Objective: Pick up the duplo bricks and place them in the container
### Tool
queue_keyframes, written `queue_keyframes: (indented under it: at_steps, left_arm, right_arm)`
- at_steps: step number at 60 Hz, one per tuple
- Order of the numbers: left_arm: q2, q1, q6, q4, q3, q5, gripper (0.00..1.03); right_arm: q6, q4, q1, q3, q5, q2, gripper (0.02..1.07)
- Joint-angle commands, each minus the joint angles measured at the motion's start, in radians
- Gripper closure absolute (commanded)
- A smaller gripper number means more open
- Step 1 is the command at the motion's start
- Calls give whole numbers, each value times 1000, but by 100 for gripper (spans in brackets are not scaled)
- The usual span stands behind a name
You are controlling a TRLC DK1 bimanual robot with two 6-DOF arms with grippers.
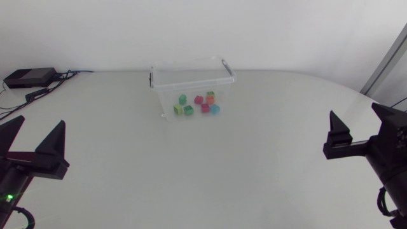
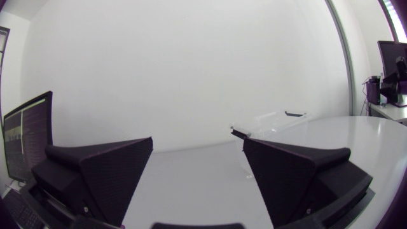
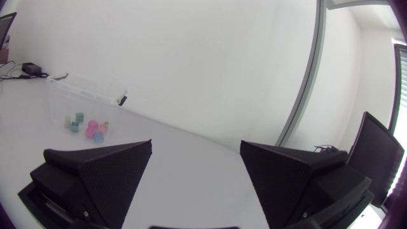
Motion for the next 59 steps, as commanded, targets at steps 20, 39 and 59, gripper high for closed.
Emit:
queue_keyframes:
  at_steps: [20, 39, 59]
  left_arm:
    - [-32, -24, -97, -29, -83, -26, 4]
    - [-52, -39, -151, -50, -131, -43, 4]
    - [-56, -43, -164, -55, -142, -47, 4]
  right_arm:
    - [174, -80, -79, -139, -121, -203, 7]
    - [298, -138, -137, -230, -220, -360, 7]
    - [328, -152, -152, -253, -244, -399, 7]
